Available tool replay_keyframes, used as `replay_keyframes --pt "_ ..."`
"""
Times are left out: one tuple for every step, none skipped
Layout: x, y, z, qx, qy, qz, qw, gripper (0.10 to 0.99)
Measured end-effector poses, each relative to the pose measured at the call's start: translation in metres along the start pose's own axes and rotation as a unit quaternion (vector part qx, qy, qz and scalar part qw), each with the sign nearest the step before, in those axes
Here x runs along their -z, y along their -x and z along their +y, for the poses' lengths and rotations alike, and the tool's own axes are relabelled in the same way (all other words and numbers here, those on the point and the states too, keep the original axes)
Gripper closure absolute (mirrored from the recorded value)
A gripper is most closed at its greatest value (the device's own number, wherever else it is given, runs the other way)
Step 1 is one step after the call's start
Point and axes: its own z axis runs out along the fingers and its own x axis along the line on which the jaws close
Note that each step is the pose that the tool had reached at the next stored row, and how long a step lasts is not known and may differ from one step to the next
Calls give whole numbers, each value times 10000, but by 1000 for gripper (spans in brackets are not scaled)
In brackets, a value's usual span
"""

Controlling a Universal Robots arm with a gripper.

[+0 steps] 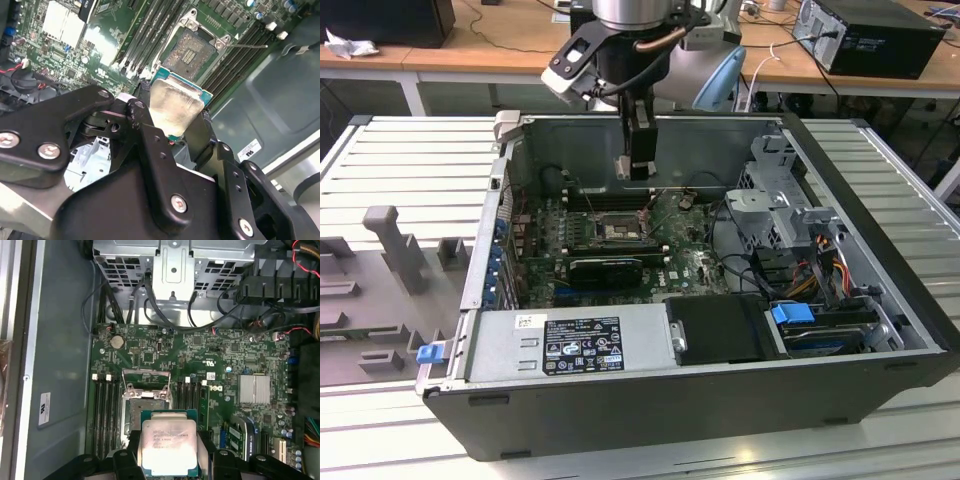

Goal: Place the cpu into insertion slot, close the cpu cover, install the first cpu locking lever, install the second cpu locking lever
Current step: 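Place the cpu into insertion slot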

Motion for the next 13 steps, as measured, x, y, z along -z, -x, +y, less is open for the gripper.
replay_keyframes --pt "-18 0 -2 0 0 0 10000 561" --pt "-42 0 -3 0 0 1 10000 561" --pt "-60 0 -5 0 0 1 10000 561" --pt "-83 0 -8 -1 1 1 10000 561" --pt "-102 0 -9 0 1 1 10000 561" --pt "-135 1 -12 0 0 0 10000 561" --pt "-162 1 -14 0 0 1 10000 561" --pt "-183 1 -16 0 0 1 10000 561" --pt "-201 2 -18 0 0 1 10000 561" --pt "-229 2 -20 0 0 1 10000 561" --pt "-265 2 -24 -1 -1 0 10000 561" --pt "-283 0 -25 -1 -1 0 10000 561" --pt "-308 -3 -27 -1 -1 0 10000 561"
